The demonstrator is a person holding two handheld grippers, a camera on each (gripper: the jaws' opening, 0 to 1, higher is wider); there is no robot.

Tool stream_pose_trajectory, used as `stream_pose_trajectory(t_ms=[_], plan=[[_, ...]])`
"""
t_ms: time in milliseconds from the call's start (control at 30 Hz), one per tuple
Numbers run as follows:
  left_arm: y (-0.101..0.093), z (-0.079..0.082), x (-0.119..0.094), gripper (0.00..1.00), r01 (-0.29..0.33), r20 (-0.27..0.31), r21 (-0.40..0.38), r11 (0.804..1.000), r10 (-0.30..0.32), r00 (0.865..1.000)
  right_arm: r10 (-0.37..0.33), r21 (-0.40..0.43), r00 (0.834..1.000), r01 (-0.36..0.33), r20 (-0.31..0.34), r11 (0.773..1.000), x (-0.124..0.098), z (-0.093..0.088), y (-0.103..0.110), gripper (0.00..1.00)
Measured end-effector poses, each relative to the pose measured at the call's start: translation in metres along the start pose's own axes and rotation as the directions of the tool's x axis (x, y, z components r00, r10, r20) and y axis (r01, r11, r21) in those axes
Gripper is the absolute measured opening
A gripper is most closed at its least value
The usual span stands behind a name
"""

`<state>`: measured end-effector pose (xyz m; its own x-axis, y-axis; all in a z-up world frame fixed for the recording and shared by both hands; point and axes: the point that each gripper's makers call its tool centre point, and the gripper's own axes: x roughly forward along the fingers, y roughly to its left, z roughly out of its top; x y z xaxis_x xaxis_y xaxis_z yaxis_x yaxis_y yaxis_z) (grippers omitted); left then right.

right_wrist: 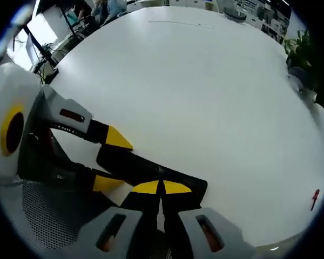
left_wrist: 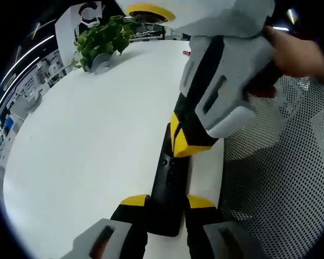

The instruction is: Press the specified remote control buttons in sequence, fully releasing each button before pressing the next.

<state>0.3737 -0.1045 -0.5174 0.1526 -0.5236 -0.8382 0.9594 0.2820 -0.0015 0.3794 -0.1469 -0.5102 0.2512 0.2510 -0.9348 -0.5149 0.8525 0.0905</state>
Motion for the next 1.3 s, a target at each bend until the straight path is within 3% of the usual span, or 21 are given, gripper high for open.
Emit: stream_pose_trajectory(t_ms=[200, 500, 667, 1300], plan=[[0.0, -0.001, -0.001, 0.26, 0.001, 0.008, 0.003, 1.0, -0.001, 1.0, 0.024, -0.001, 1.0, -0.024, 0.02, 1.0, -0.001, 0.0, -0.002, 0.0], [0.001, -0.001, 0.0, 0.26, 0.005, 0.016, -0.002, 1.0, -0.005, 1.0, 0.096, 0.18, 0.995, -0.098, 0.022, 0.979, -0.001, 0.0, -0.003, 0.0], [0.001, -0.001, 0.0, 0.26, 0.006, 0.01, 0.0, 1.0, -0.006, 1.0, 0.125, 0.226, 0.992, -0.128, 0.028, 0.966, -0.001, 0.0, -0.004, 0.0], [0.0, -0.002, 0.0, 0.26, 0.015, 0.002, 0.013, 1.0, -0.015, 1.0, 0.137, 0.306, 0.99, -0.123, -0.026, 0.944, -0.003, -0.012, -0.006, 0.0]])
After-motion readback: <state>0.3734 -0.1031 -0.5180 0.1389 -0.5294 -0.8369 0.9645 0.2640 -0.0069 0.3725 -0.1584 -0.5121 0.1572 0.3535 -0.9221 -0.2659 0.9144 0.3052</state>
